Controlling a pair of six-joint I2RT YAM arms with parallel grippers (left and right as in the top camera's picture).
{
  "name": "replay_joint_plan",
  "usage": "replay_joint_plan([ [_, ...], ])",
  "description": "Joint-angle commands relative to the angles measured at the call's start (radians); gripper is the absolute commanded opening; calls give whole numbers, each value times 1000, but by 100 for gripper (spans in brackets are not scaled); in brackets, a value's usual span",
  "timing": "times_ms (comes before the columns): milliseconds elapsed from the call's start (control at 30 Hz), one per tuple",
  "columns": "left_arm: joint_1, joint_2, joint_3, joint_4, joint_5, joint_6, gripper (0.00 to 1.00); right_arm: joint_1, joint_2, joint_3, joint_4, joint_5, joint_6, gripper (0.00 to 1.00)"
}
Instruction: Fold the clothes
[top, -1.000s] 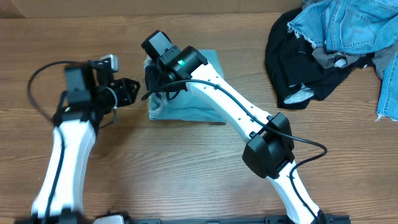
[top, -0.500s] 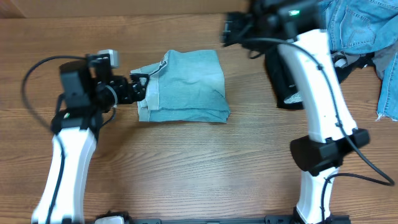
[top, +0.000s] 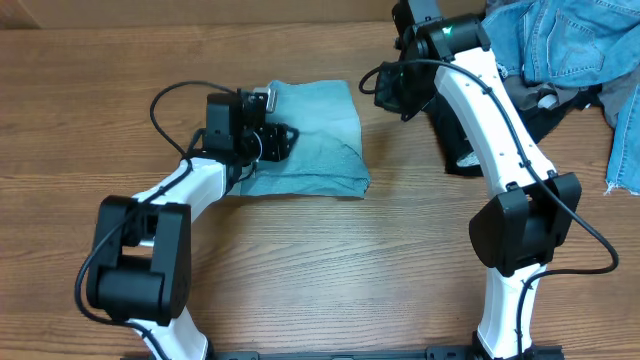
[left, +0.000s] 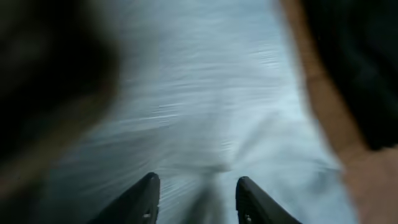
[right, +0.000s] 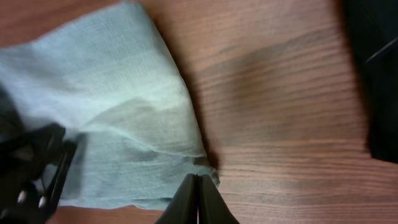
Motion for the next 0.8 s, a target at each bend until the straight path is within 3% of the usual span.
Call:
replay_joint_plan([
  [0,27,-11,31,-28,-210,-39,40,9,-5,-6,13,-17,-30,4],
  [100,50,-40,31,-93,-276,-46,38,24,-5,-6,26,-17,-29,4],
  [267,63,-106,31,-108,-234,-68,36,58,-5,-6,85,-73,-40,4],
  [400,59,-241,38,5,-74,-68,34,112,21,-10,170,-128,-104,4],
  [500,45,-286,38,94,-121,-68,35,142,55,-39,198,-175,-104,4],
  [767,11,-78,38,178,-114,-106,35,157,91,-243,273,-216,-76,4],
])
